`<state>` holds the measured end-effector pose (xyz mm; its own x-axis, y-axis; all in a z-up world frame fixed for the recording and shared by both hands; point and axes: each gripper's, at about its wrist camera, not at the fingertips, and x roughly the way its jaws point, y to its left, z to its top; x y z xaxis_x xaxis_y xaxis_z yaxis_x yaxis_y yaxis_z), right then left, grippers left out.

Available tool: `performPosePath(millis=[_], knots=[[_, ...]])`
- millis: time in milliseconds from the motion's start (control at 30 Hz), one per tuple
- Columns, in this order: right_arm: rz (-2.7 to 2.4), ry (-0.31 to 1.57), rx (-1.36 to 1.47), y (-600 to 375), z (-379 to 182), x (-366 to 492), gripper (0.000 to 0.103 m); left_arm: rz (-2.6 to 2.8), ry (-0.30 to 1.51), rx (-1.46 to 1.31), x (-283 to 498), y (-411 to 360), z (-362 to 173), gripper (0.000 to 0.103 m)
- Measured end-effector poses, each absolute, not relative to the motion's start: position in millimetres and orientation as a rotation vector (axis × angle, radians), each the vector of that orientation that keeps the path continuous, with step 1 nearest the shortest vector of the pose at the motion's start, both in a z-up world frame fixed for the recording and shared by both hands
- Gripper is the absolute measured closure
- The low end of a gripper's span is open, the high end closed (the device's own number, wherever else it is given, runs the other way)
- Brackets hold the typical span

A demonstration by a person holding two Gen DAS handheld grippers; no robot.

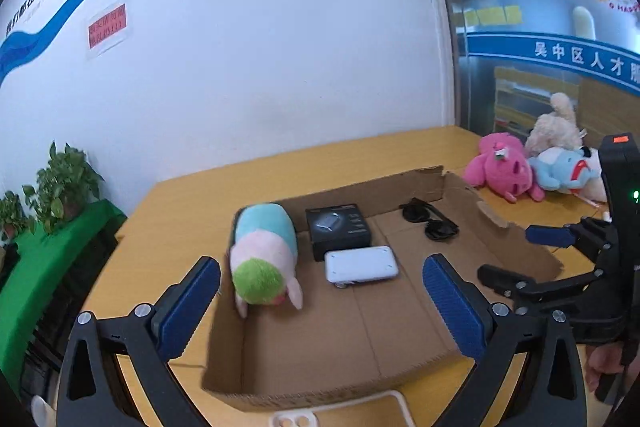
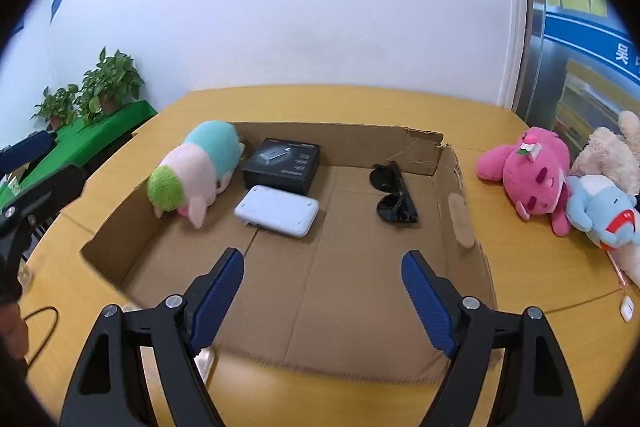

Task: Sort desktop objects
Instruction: 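Open both grippers, release the power bank, and withdraw toward the phone case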

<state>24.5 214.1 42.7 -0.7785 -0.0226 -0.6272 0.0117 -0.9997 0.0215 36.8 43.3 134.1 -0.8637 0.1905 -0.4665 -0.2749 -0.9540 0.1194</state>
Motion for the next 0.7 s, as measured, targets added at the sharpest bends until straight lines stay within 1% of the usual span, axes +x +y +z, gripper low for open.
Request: performPosePath(millis=[100, 167, 233, 700], knots=[[-2.956, 0.05, 1.024, 201, 37, 40, 0.022, 2.769, 0.166, -0.722, 51, 38, 127, 0.0], [-2.965, 0.065, 1.012, 197, 34, 53, 0.022, 2.749, 0.096, -0.736, 60, 33, 124, 0.0], [-2.975, 0.059, 1.007, 197, 33, 65, 0.022, 2.741, 0.071, -0.736, 67, 31, 120, 0.0], [-2.945, 0.077, 0.99, 182, 30, 82, 0.022, 2.711, 0.119, -0.788, 71, 21, 109, 0.0]])
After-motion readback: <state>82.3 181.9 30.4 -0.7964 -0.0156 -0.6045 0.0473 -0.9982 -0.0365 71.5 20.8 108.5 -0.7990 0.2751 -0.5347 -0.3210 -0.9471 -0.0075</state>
